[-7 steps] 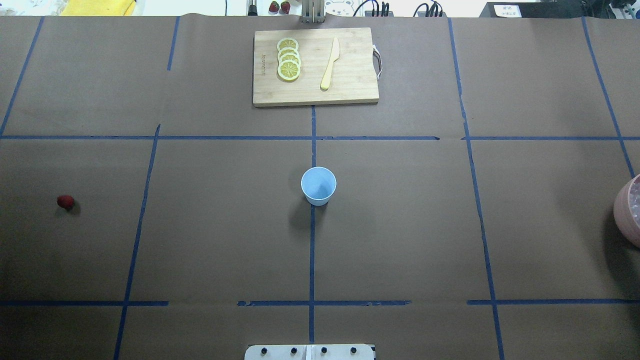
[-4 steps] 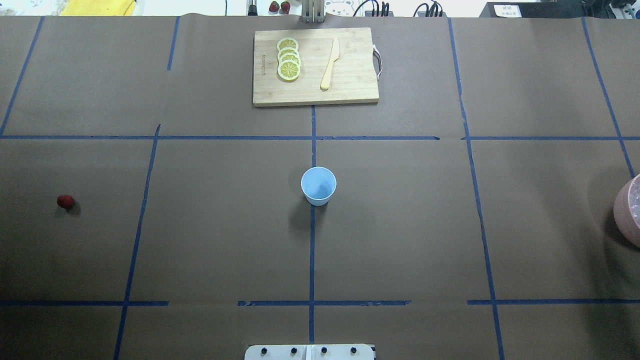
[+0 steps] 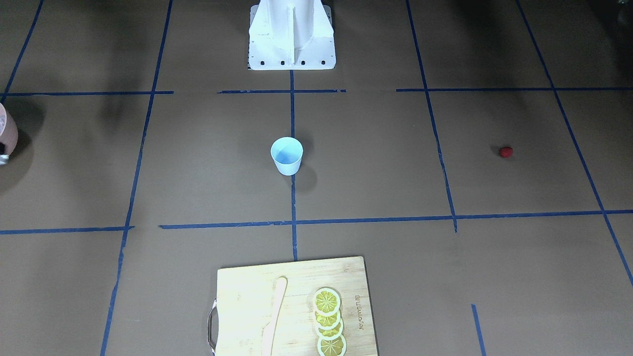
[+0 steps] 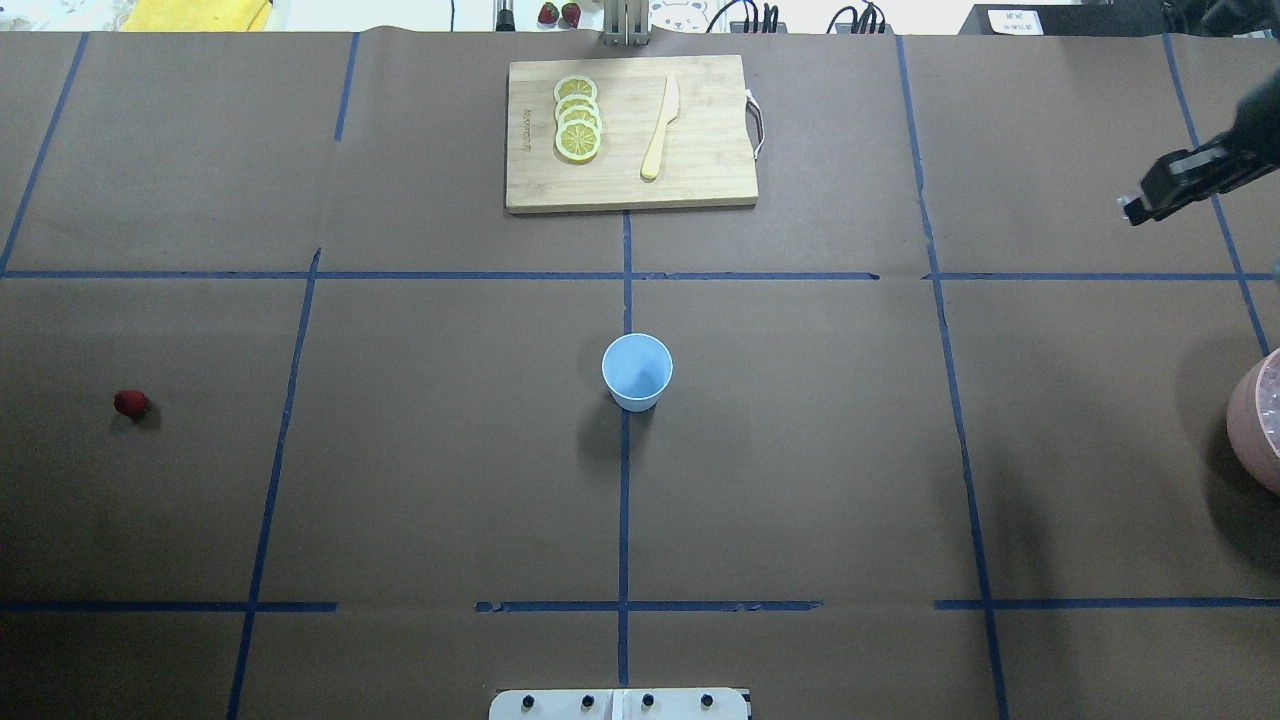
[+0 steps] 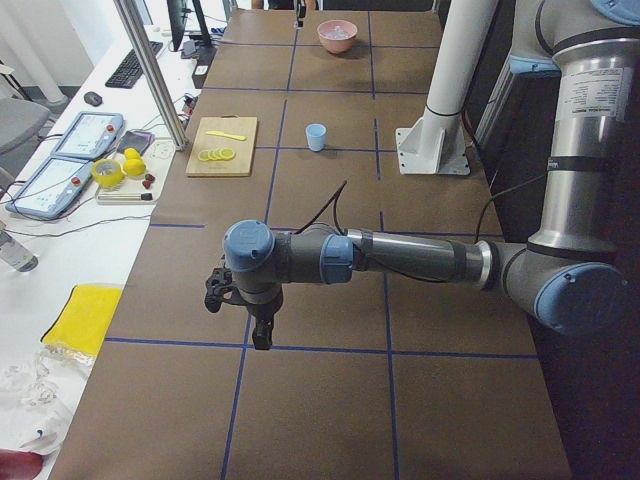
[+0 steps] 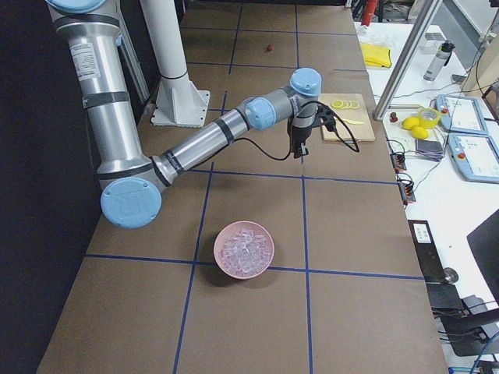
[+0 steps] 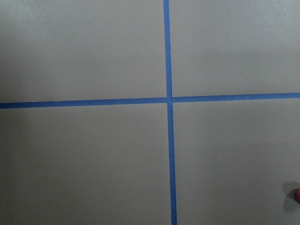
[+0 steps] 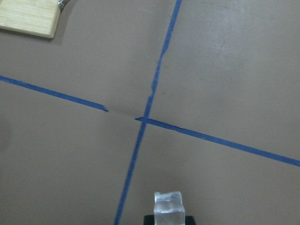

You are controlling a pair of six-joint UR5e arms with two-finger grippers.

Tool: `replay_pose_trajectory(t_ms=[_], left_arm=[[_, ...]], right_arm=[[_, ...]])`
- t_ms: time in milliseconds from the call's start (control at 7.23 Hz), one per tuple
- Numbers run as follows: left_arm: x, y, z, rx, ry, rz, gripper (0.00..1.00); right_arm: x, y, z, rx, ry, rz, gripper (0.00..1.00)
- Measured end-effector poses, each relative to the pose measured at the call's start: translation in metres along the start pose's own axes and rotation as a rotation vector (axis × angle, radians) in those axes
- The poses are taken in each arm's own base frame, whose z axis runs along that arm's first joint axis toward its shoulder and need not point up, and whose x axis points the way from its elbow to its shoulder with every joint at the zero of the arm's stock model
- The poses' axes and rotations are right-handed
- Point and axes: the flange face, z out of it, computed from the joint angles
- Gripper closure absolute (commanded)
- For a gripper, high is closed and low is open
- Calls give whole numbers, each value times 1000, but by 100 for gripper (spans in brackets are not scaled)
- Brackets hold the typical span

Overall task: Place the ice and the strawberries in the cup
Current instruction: 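Carry an ice cube in the right gripper toward the blue cup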

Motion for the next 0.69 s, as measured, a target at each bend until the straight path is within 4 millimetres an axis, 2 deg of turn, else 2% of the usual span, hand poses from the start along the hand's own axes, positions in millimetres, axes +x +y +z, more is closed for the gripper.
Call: replay_pose_trajectory(t_ms=[277, 554, 692], left_arm=[[-1, 2, 1, -2, 1, -2, 0], [-2, 2, 2, -3, 1, -3, 0], [-1, 2, 2, -3, 0, -3, 0]], right_arm=[[-110, -19, 23, -10, -36, 125, 100], [-207, -18, 49, -10, -20, 189, 100], [-246, -13, 62, -12, 13, 189, 100]])
